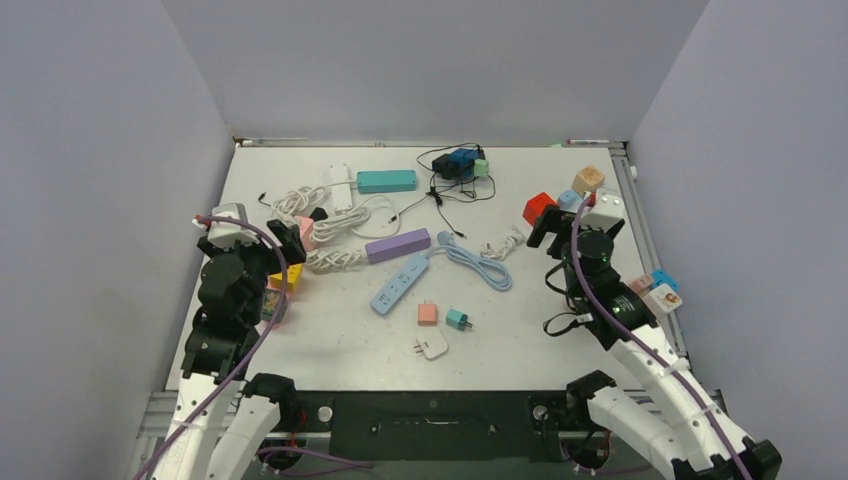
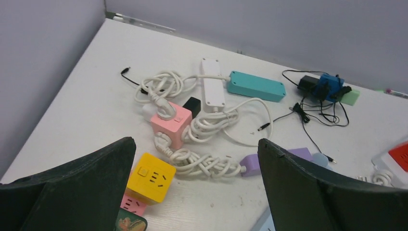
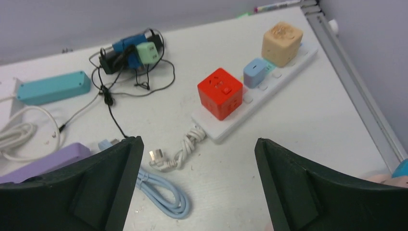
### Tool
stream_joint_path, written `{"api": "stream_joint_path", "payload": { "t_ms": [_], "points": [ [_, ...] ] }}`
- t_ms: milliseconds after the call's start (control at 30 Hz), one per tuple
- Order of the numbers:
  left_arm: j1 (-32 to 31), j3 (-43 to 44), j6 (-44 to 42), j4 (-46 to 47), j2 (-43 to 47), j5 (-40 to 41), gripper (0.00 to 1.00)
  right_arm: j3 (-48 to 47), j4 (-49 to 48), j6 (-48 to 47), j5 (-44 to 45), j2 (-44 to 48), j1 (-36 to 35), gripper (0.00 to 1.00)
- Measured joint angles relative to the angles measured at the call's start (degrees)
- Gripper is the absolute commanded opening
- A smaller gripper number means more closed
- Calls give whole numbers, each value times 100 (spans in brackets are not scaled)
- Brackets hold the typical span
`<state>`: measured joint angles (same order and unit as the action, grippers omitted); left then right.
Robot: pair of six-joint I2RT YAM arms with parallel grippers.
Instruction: Pull the plug off the socket
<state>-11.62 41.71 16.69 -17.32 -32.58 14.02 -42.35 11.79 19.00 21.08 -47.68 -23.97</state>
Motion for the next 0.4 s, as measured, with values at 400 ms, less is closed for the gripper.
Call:
{"api": "stream_joint_path", "payload": {
  "t_ms": [400],
  "points": [
    [0,2,-109,-7,9,673,96,457,-551,-363,726,933,0,90]
  ]
}}
